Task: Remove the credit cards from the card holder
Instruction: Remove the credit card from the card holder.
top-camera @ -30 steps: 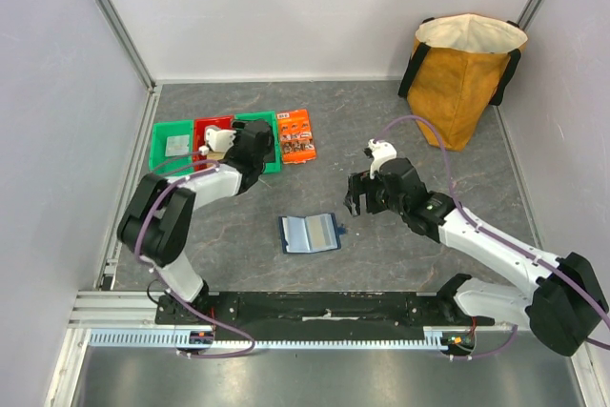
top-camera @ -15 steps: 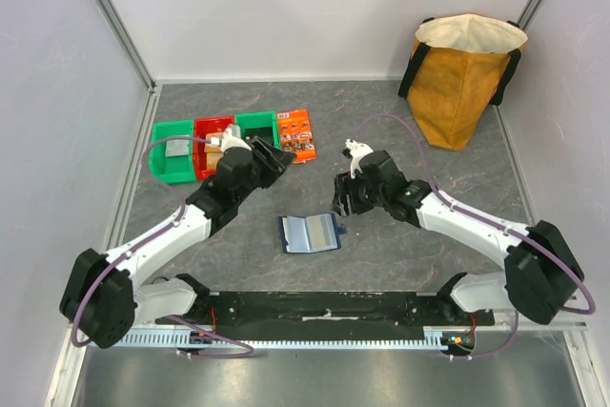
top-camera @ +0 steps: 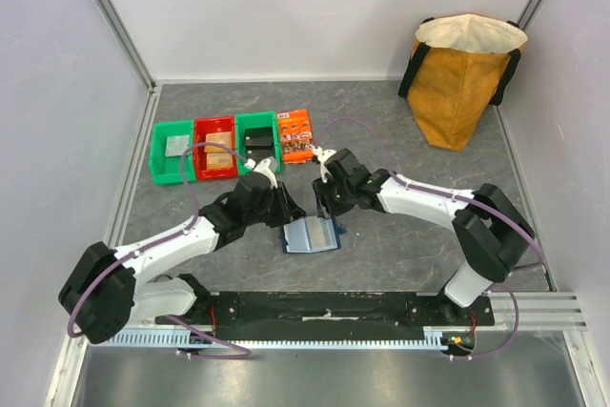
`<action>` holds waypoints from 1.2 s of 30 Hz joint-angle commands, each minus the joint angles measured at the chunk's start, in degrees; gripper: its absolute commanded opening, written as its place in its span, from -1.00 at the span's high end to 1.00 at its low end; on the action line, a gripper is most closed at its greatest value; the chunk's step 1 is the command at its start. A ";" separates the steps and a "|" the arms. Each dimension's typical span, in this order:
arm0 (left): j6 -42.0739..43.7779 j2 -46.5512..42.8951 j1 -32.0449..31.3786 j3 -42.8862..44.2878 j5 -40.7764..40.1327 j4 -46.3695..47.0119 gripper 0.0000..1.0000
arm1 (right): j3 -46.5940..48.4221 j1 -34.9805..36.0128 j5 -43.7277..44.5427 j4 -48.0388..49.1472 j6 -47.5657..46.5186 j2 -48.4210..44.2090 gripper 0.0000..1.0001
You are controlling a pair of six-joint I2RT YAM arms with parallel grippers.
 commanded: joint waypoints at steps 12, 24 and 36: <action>2.47 6.58 -1.43 -8.99 0.39 1.95 0.63 | 6.83 1.85 2.61 -4.35 -1.87 7.93 0.12; 2.12 9.30 -1.43 -9.08 1.27 2.39 0.69 | 7.81 2.20 2.78 -5.41 -1.70 6.97 0.23; 2.12 10.09 -1.52 -9.08 1.88 4.06 0.70 | 10.35 3.08 3.05 -7.35 -5.30 7.57 0.20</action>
